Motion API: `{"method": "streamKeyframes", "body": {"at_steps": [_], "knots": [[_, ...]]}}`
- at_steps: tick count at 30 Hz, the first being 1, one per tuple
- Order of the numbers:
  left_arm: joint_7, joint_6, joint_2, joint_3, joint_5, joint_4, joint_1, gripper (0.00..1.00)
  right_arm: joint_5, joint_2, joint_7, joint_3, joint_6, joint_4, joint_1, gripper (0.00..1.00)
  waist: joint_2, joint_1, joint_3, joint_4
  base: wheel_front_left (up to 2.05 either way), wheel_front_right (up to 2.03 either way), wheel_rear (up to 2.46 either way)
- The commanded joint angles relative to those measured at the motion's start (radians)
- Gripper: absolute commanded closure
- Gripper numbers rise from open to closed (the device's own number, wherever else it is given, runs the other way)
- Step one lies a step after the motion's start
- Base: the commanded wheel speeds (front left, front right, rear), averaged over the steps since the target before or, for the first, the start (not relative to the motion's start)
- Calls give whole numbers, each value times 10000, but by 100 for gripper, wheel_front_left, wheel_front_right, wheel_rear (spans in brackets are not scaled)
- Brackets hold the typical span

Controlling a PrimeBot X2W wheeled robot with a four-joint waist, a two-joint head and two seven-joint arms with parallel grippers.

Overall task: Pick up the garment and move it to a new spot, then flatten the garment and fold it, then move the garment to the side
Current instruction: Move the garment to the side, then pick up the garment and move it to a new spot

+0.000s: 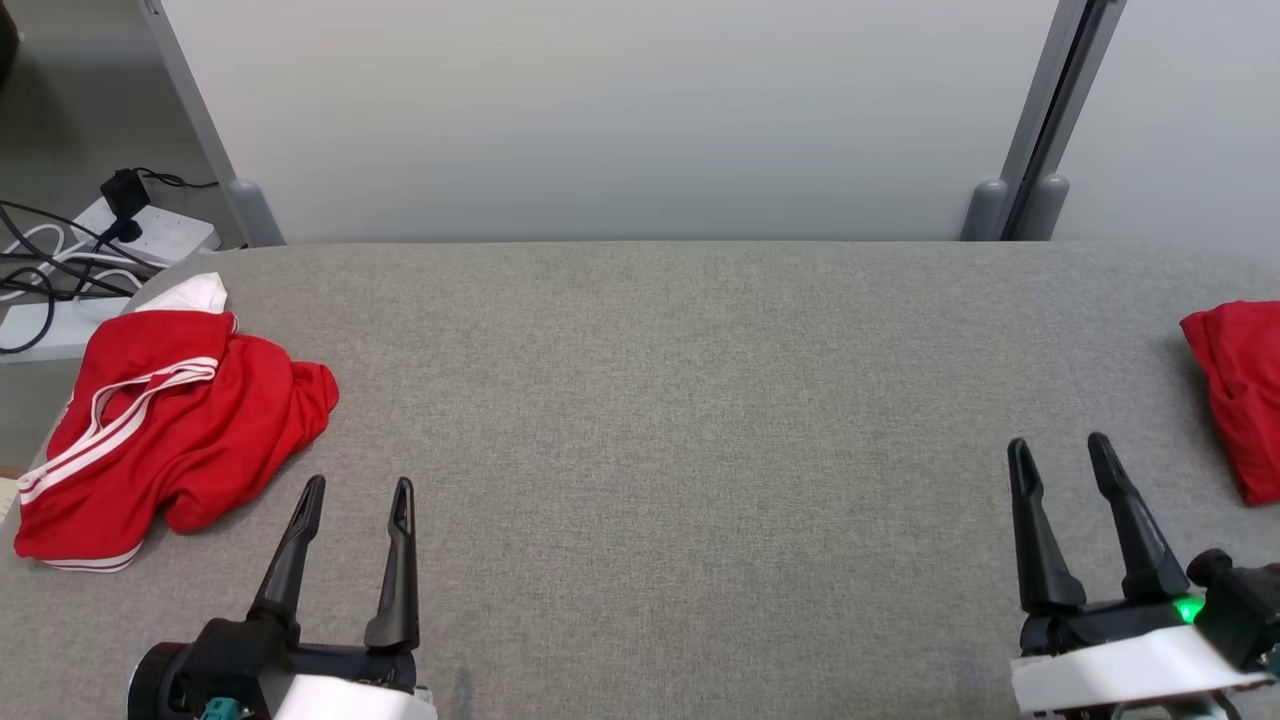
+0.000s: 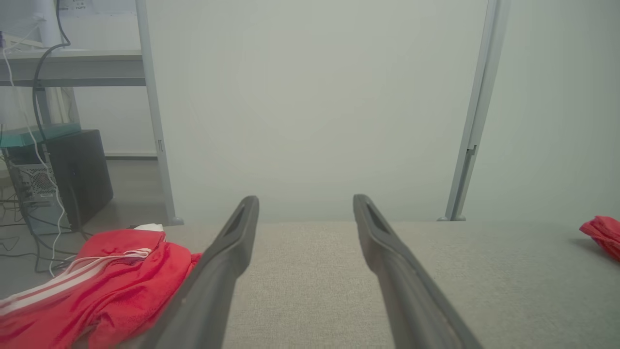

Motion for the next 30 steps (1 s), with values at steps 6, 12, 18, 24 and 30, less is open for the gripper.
{"method": "streamKeyframes", "body": {"at_steps": [6,12,18,24,30], "knots": [[-58,-131,-6,491,149,-47,-115,0,-121,-6,-103,220,0,-266,365,0,0,1,-143,-75,0,0,0],[-58,-84,-10,475,80,31,-118,0,-106,53,-103,260,0,-134,476,0,0,1,-172,-162,0,0,0],[-58,-122,-11,393,65,192,-123,0,-60,116,-103,217,0,-35,422,0,0,1,-203,-277,0,0,0],[-58,-155,-11,385,21,395,-132,0,-112,149,-103,191,0,3,430,0,0,1,-255,-334,0,0,0],[-58,-177,-12,364,-59,451,-143,0,-165,173,-103,171,0,49,438,0,0,1,-268,-380,0,0,0]]}}
